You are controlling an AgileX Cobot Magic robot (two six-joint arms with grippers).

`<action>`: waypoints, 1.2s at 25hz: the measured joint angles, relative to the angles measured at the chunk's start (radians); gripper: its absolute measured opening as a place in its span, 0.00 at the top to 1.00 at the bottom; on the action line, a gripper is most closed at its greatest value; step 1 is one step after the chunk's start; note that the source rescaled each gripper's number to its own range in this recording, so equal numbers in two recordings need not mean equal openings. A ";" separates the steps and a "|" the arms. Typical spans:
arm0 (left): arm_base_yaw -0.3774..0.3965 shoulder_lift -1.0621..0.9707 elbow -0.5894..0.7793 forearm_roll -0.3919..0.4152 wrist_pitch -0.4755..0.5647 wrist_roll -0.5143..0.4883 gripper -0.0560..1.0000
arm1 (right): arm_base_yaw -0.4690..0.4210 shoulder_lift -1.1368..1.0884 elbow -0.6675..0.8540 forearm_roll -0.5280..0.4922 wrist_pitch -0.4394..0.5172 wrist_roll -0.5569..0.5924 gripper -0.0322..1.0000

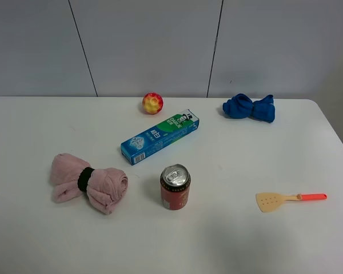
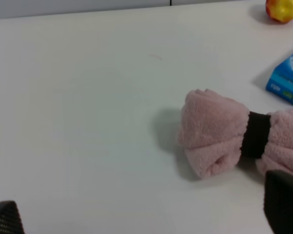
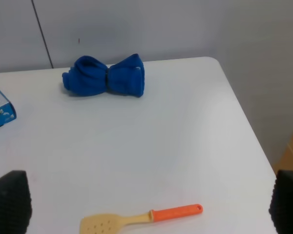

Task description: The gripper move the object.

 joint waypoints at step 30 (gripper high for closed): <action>0.000 0.000 0.000 0.000 0.000 0.000 0.00 | 0.104 0.000 0.102 -0.116 0.029 0.135 0.00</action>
